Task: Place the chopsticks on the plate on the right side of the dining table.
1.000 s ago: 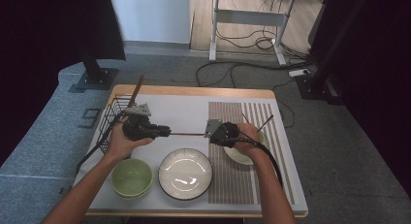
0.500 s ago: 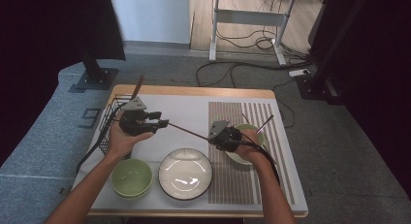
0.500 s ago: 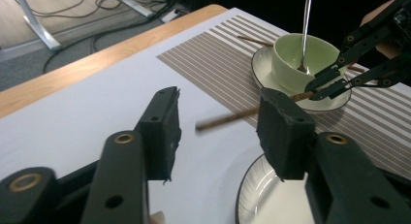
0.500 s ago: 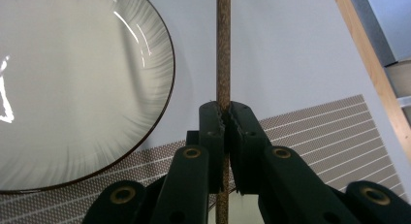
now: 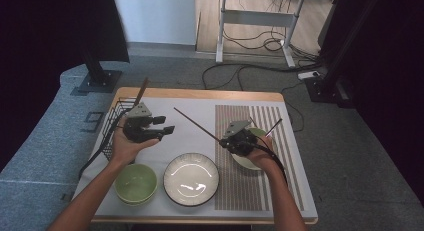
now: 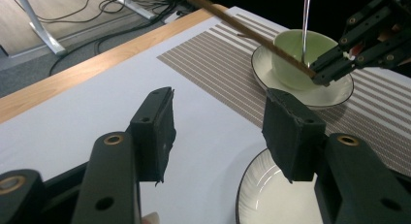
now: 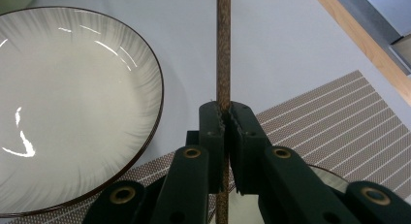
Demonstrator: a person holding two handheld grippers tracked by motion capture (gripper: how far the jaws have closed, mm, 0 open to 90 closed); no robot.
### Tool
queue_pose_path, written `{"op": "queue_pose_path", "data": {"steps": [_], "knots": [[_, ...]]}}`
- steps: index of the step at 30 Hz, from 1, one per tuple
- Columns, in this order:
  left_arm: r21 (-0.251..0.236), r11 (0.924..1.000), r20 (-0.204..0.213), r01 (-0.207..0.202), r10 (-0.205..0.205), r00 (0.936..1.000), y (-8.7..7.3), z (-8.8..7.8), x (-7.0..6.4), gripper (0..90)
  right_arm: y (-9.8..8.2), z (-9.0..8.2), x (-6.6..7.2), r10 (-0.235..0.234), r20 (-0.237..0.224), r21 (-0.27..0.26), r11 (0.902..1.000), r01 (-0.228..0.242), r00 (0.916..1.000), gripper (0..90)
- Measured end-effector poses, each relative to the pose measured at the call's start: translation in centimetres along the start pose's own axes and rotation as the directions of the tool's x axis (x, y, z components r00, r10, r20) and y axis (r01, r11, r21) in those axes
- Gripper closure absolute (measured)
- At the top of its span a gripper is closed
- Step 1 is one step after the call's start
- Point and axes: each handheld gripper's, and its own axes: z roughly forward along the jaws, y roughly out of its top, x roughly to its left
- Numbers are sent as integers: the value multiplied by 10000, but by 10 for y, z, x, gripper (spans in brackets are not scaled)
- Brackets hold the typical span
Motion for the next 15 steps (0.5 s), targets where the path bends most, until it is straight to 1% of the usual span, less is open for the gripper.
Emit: {"op": "queue_pose_path", "data": {"steps": [4,7,9,10,12,14,15], "knots": [[61,10000,-7,-45,45,10000,-2,1,-2,452,-5,-2,-1,426,32,-221,9989,-425,9991,849],[108,9999,-48,-97,98,9999,-3,1,-3,452,-7,-3,-1,567,50,-324,9979,-565,9984,849],[83,9999,-37,-89,89,10000,-3,0,-3,452,-9,-4,-1,797,73,-480,9957,-793,9968,849],[68,9999,-27,-76,76,10000,-3,0,-3,452,-9,-4,-1,797,73,-480,9957,-793,9968,849],[66,9999,-76,-88,89,9999,-4,-1,-4,459,-10,-5,-1,889,43,-525,9947,-886,9960,849],[202,9997,-173,-153,156,9997,-5,-2,-6,463,-11,-6,-1,982,47,-582,9935,-978,9952,849],[287,9994,-290,-174,183,9994,-5,-3,-7,463,-13,-6,0,1129,64,-644,9916,-1123,9936,849]]}}
